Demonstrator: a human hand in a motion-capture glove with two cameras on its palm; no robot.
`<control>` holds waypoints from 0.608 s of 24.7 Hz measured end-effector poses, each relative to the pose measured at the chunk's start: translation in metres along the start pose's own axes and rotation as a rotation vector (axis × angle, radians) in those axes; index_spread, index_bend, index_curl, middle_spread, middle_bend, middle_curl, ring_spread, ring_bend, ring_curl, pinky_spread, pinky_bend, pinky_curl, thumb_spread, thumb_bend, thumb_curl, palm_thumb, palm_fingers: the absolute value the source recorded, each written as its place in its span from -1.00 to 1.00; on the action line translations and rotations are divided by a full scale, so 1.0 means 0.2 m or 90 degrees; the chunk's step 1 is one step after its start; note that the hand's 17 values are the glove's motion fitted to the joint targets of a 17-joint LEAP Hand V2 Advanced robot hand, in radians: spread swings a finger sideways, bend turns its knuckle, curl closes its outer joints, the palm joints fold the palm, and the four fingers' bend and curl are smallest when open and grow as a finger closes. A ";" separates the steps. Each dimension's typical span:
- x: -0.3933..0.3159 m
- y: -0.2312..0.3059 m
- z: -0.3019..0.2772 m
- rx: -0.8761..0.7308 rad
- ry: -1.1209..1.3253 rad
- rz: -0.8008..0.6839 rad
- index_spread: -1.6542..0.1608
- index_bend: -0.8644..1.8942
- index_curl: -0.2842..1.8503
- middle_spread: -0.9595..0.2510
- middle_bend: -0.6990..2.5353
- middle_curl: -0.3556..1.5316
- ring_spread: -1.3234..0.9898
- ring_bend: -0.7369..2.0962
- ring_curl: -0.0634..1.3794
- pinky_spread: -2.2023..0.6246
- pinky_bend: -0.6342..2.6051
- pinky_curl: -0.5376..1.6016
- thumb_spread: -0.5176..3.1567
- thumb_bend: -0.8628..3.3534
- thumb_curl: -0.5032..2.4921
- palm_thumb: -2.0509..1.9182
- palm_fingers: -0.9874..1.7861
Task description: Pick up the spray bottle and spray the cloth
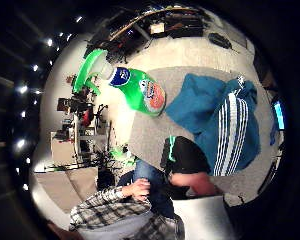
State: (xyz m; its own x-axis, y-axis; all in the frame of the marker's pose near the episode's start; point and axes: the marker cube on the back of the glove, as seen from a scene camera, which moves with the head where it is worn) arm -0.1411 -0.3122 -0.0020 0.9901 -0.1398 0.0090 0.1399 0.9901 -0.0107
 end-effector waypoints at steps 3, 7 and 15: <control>0.00 0.00 0.00 -0.001 -0.001 -0.002 0.38 -0.26 -0.49 0.45 -0.46 -0.34 0.26 -0.29 -0.50 0.69 -0.30 -0.23 -0.13 -0.60 -0.35 0.31 -0.32; 0.01 0.01 0.00 -0.004 0.001 0.002 0.38 -0.26 -0.49 0.44 -0.46 -0.34 0.26 -0.30 -0.50 0.69 -0.30 -0.23 -0.13 -0.60 -0.35 0.32 -0.32; 0.02 0.03 0.02 -0.012 0.008 0.011 0.38 -0.26 -0.48 0.44 -0.46 -0.34 0.26 -0.30 -0.50 0.69 -0.30 -0.24 -0.14 -0.60 -0.35 0.32 -0.32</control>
State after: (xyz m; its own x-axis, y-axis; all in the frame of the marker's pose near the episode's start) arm -0.1374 -0.3073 0.0026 0.9923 -0.1236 -0.0040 0.1234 0.9919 -0.0299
